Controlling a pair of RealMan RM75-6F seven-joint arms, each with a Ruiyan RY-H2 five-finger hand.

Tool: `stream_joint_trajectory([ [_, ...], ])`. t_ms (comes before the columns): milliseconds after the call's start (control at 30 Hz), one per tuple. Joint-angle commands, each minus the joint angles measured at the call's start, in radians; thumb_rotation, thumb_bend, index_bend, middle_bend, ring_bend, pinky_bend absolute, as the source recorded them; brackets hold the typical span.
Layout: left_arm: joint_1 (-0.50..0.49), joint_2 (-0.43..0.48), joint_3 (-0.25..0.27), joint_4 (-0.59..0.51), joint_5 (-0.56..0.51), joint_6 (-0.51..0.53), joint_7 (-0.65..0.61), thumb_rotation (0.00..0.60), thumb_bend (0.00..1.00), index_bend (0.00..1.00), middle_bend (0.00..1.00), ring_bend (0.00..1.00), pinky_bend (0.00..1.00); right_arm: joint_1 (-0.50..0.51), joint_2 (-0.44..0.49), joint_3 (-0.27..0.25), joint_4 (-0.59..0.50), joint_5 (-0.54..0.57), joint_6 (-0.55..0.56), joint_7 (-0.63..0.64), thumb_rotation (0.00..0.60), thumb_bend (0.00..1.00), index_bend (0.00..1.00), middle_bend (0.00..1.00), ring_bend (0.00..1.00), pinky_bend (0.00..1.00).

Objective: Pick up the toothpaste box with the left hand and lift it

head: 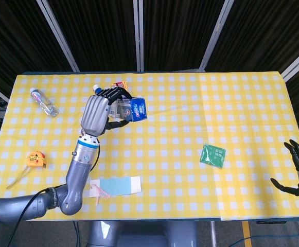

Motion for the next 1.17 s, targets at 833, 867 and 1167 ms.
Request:
stream_joint_trajectory([
  [833,0.282,0.173,0.385,-0.03,0.031,-0.006,0.178,0.6,0.12,0.0,0.0,0.0,0.0,0.004,-0.023,-0.014,-0.011,-0.01,-0.006,-0.091,0.6,0.08,0.0,0.0,0.0,0.0],
  [867,0.305,0.182,0.399,-0.035,0.037,0.014,0.179,0.6,0.12,0.0,0.0,0.0,0.0,0.004,-0.025,-0.014,-0.011,-0.011,-0.005,-0.098,0.6,0.08,0.0,0.0,0.0,0.0],
  [1167,0.51,0.218,0.515,-0.017,0.127,0.239,0.231,0.6,0.11,0.0,0.0,0.0,0.0,0.009,-0.044,-0.02,-0.013,-0.014,-0.009,-0.166,0.6,0.08,0.0,0.0,0.0,0.0],
])
